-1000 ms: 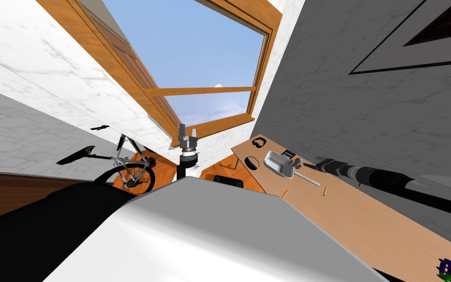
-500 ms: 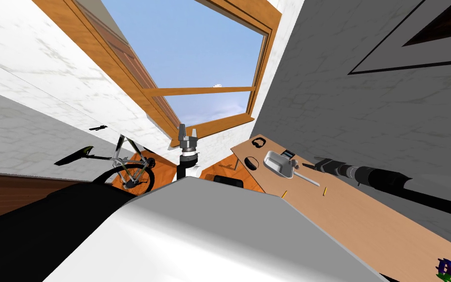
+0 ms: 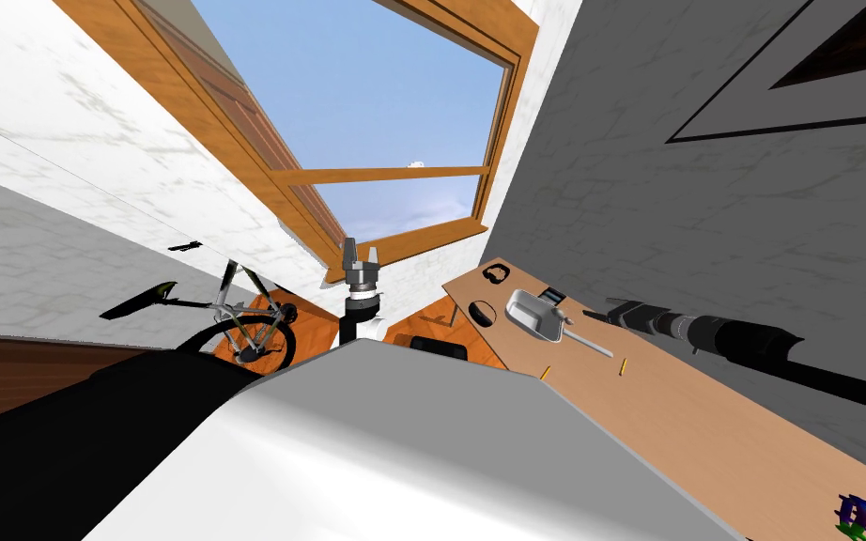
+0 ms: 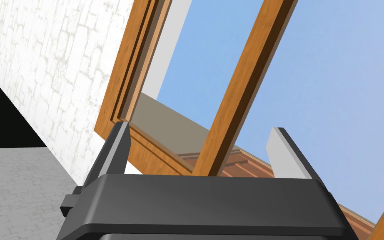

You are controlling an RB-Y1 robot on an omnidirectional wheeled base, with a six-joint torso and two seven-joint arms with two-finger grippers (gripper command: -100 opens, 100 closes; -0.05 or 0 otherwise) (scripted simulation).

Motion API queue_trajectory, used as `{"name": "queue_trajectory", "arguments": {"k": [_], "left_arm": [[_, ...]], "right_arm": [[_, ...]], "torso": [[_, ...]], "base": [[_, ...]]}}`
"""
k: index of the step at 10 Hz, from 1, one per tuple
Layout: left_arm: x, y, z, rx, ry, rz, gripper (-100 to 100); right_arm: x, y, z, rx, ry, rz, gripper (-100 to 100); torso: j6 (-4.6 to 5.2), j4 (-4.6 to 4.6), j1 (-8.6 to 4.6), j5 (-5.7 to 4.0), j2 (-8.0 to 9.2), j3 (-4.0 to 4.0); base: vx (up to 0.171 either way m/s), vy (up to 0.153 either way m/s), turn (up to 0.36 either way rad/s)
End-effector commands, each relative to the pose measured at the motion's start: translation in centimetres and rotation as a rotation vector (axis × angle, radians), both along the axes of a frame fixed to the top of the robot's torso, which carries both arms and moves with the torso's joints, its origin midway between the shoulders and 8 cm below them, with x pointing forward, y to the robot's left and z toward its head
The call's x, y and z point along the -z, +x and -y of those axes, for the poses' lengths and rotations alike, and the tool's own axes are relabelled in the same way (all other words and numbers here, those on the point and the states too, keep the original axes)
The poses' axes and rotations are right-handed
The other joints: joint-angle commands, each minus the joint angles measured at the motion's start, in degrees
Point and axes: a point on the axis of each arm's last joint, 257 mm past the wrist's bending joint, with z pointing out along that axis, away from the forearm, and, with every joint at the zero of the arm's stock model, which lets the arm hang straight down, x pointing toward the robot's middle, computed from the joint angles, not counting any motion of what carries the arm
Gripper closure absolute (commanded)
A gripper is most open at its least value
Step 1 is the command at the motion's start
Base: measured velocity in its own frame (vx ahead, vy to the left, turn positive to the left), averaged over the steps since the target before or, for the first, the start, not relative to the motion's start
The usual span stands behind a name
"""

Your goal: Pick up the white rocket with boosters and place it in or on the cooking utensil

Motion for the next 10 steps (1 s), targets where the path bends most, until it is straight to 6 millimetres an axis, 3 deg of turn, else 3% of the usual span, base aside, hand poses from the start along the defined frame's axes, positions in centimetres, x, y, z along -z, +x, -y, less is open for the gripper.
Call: {"name": "queue_trajectory", "arguments": {"k": [1,3,4,6,7,9,10], "left_arm": [[0.0,0.0,0.0,0.0,0.0,0.0,0],[0.0,0.0,0.0,0.0,0.0,0.0,0],[0.0,0.0,0.0,0.0,0.0,0.0,0],[0.0,0.0,0.0,0.0,0.0,0.0,0],[0.0,0.0,0.0,0.0,0.0,0.0,0],[0.0,0.0,0.0,0.0,0.0,0.0,0],[0.0,0.0,0.0,0.0,0.0,0.0,0]], "right_arm": [[0.7,-0.7,-0.5,0.004,0.024,-0.022,-100],[-0.7,-0.1,0.3,0.001,-0.014,0.002,-100],[0.3,-0.9,-0.3,0.009,0.015,-0.027,-100],[-1.3,-0.3,0.6,0.01,-0.023,0.001,-100],[-0.4,-1.1,0.1,0.021,0.003,-0.026,-100],[-2.0,-0.6,1.1,0.024,-0.035,0.0,-100],[-1.2,-1.5,0.8,0.038,-0.011,-0.027,-100]], "torso": [[0.0,0.0,0.0,0.0,0.0,0.0],[0.01,0.0,-0.01,0.0,-0.01,-0.01],[0.0,0.0,0.0,0.0,0.01,0.0],[0.01,0.0,-0.02,-0.01,0.0,0.0],[0.0,0.0,0.0,0.0,0.01,0.01],[0.0,0.0,-0.01,0.0,0.0,0.0],[0.0,0.0,0.01,0.0,0.01,0.01]], "base": [[0.011,-0.008,-0.011],[0.006,-0.004,-0.005],[0.009,-0.011,-0.014],[0.004,-0.005,-0.004],[0.008,-0.008,-0.011],[0.005,-0.004,-0.006],[0.009,-0.011,-0.011]]}}
